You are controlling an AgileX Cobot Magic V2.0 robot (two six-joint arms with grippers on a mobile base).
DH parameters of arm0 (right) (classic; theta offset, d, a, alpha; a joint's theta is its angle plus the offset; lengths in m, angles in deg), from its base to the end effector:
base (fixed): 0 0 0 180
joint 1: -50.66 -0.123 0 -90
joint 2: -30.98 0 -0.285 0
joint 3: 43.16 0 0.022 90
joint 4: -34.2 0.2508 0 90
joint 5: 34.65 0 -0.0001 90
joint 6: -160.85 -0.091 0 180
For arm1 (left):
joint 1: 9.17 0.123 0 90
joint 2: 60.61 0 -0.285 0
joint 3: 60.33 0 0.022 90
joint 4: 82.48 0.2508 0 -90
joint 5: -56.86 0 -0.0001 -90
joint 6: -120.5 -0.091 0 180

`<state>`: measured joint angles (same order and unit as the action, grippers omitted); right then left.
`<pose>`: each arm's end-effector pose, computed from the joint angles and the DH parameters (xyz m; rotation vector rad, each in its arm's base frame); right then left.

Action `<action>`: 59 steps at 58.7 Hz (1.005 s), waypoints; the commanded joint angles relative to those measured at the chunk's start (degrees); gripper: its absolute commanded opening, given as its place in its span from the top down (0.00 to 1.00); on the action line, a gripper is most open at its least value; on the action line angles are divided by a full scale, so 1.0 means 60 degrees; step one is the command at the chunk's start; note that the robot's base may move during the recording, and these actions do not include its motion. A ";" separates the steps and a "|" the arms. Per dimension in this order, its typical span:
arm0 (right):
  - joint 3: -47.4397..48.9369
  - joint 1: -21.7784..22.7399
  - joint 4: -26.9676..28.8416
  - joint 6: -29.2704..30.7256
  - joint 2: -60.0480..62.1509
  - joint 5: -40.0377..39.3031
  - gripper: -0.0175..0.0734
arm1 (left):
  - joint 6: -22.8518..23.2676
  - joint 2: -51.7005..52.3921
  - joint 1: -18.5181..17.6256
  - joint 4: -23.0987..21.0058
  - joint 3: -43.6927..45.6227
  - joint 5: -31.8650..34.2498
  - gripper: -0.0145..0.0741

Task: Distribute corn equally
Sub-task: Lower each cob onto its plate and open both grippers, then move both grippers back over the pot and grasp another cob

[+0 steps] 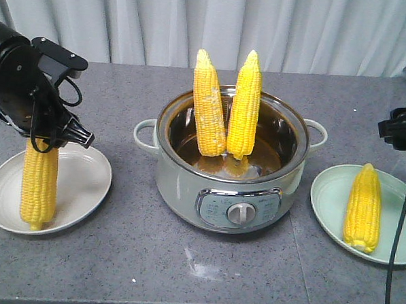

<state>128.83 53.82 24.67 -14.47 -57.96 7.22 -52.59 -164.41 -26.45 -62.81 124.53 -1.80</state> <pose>0.3053 -0.0269 0.3317 -0.1319 2.4212 -0.2531 0.3462 -0.0803 0.3028 0.4034 2.6465 0.3227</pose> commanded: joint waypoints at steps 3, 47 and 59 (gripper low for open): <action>0.0291 0.0069 -0.0085 -0.0023 0.0330 -0.0545 0.17 | 0.0320 0.0455 0.0009 0.0225 0.0278 0.0264 0.38; 0.0291 0.0031 0.1348 0.0238 0.0571 -0.0472 0.17 | 0.0602 0.1678 0.0009 0.0215 0.0297 0.0915 0.32; 0.0291 0.0031 0.3954 0.2209 0.1169 -0.0734 0.17 | 0.0796 0.2689 0.0009 -0.0485 0.0297 0.1782 0.32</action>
<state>128.83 53.82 40.47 -7.54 -54.17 7.11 -48.99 -152.97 -26.45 -63.66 124.53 3.41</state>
